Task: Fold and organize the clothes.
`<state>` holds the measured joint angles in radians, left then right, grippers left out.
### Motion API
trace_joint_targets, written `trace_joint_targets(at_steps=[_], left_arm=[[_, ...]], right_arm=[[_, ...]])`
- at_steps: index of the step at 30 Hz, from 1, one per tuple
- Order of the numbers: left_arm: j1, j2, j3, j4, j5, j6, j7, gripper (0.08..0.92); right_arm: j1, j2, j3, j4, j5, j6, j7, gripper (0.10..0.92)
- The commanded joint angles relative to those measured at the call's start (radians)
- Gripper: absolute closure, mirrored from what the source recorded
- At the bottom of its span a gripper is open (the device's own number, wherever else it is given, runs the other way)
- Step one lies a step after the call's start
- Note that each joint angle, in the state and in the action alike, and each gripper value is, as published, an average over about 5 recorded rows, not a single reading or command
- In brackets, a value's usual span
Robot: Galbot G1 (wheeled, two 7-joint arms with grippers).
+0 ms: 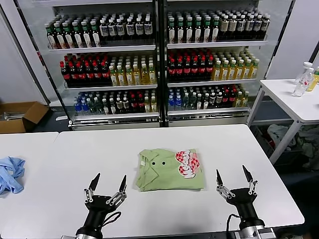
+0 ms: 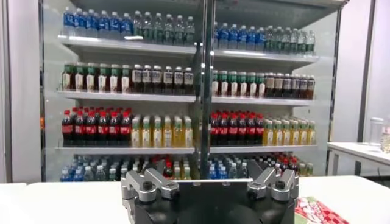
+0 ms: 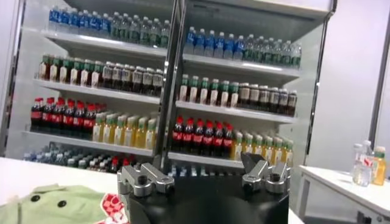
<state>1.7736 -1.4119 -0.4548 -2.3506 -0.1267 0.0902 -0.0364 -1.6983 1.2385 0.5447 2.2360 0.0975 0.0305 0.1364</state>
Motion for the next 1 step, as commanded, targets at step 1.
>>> trace_joint_targets(at_steps=[1], left_arm=[[0.001, -0.001, 0.002, 0.005, 0.028, -0.014, 0.002, 0.177]], right_arm=[[-0.027, 0.006, 0.018, 0.027, -0.015, 0.039, 0.008, 0.203]])
